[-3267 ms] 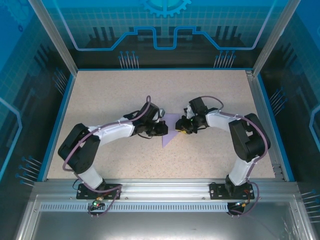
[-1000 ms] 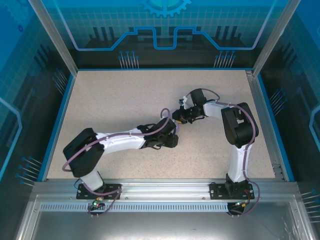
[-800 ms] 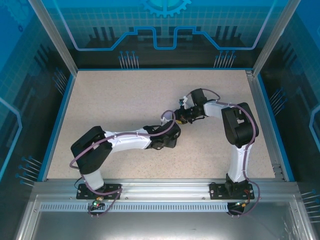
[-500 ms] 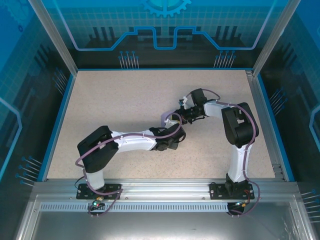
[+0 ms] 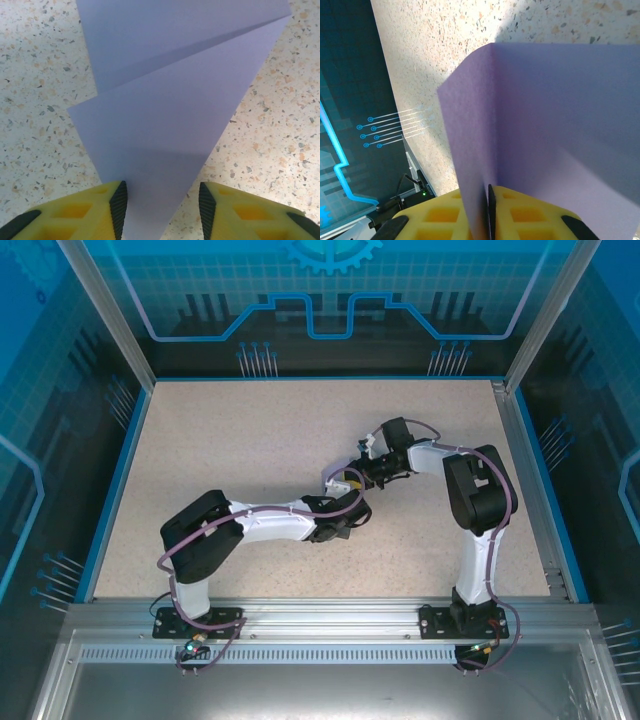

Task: Fold a paper plane with a square sheet of paper (pick it up from the middle)
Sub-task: Fourth fold the wing at the center of the table.

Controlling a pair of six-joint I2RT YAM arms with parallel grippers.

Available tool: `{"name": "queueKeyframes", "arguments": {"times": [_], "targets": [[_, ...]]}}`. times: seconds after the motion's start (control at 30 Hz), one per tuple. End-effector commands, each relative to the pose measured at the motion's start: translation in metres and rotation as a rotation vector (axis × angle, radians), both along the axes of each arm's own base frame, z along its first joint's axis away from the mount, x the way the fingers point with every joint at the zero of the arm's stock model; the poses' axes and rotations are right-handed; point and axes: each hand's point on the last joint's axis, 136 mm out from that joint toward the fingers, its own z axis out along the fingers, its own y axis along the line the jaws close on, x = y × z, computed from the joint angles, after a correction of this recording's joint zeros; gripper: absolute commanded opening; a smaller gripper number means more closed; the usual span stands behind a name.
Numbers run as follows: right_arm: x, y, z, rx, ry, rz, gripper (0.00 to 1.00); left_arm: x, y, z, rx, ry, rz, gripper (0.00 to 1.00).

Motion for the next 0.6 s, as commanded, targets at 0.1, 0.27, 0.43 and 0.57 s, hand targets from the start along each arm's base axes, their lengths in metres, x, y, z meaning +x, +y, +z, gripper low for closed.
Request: {"name": "queueKeyframes", "arguments": {"times": [0.1,0.27,0.43,0.57], "targets": [[0.005,-0.003,0.017,0.02,0.0,-0.014,0.13,0.0029,0.006,-0.0078,0.03,-0.019,0.035,0.44],[0.0049,-0.0026,0.0169,0.019,0.003,-0.016,0.1,0.0022,0.0069,-0.0136,0.037,-0.013,0.039,0.43],[0.0026,-0.004,0.0146,0.011,0.01,-0.018,0.1,0.003,0.0053,-0.013,0.029,-0.02,0.033,0.32],[0.0008,-0.0053,0.0115,0.005,0.018,-0.021,0.1,0.0043,0.0059,-0.0122,0.038,-0.026,0.029,0.26]]}}
